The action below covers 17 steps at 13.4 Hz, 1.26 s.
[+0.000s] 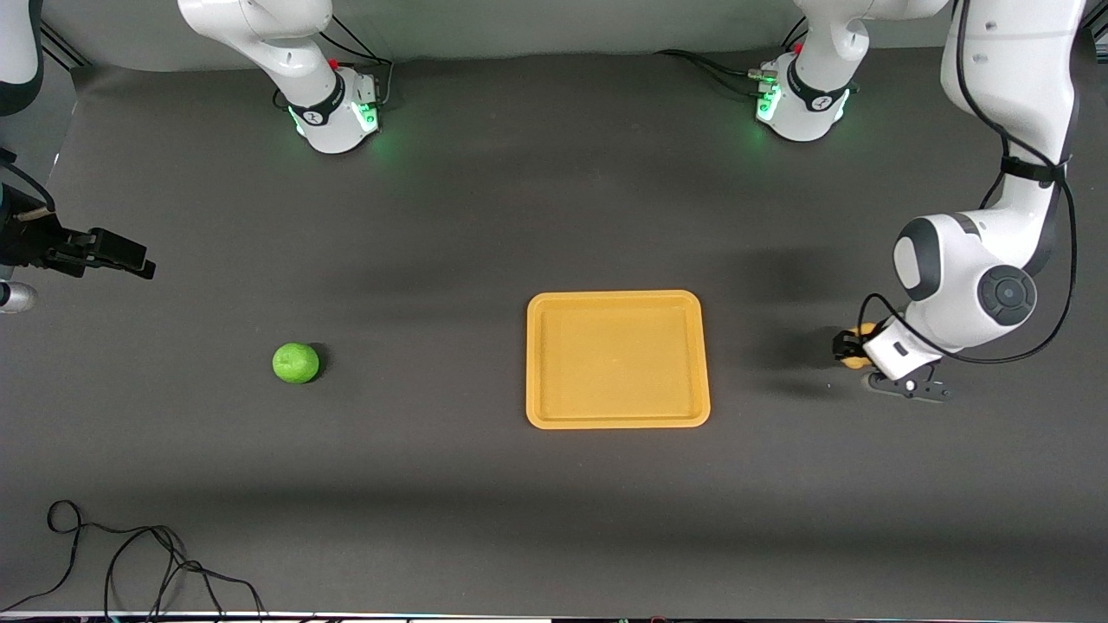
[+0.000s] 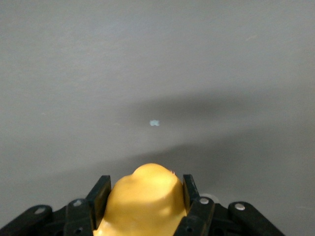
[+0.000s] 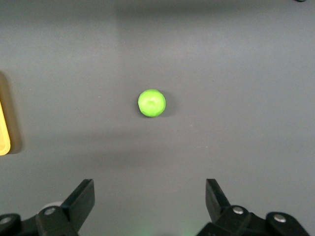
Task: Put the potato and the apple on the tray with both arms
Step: 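Carry the potato with the left gripper over the yellow tray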
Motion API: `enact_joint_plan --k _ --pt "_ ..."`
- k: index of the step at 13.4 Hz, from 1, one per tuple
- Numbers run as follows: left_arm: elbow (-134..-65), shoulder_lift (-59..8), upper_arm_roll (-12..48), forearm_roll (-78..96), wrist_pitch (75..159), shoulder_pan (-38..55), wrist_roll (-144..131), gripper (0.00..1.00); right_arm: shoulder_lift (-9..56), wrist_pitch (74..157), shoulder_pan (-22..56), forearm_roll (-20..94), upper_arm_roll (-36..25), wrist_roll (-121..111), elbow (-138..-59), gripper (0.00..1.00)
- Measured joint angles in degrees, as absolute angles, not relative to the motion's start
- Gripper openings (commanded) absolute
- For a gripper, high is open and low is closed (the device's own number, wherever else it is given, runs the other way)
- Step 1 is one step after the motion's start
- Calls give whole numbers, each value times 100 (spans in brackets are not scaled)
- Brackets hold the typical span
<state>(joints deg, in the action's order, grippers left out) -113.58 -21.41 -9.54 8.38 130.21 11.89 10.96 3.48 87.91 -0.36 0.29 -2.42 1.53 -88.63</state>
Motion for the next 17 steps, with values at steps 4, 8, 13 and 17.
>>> enact_joint_plan --k 4,8,13,17 --pt "-10562 -1971 -937 824 11812 1932 -419 37 350 8792 -36 29 -242 153 -8866 100" --pt "-10567 -2165 -917 828 12079 2747 -1838 37 353 8820 -36 29 -242 153 -8877 100" --pt "-10581 -2750 -722 1031 13156 3042 -2845 36 362 9226 -15 30 -242 153 -9233 100" --pt "-10334 -3150 -364 1088 13594 3115 -3671 36 361 9261 41 30 -241 153 -9248 100"
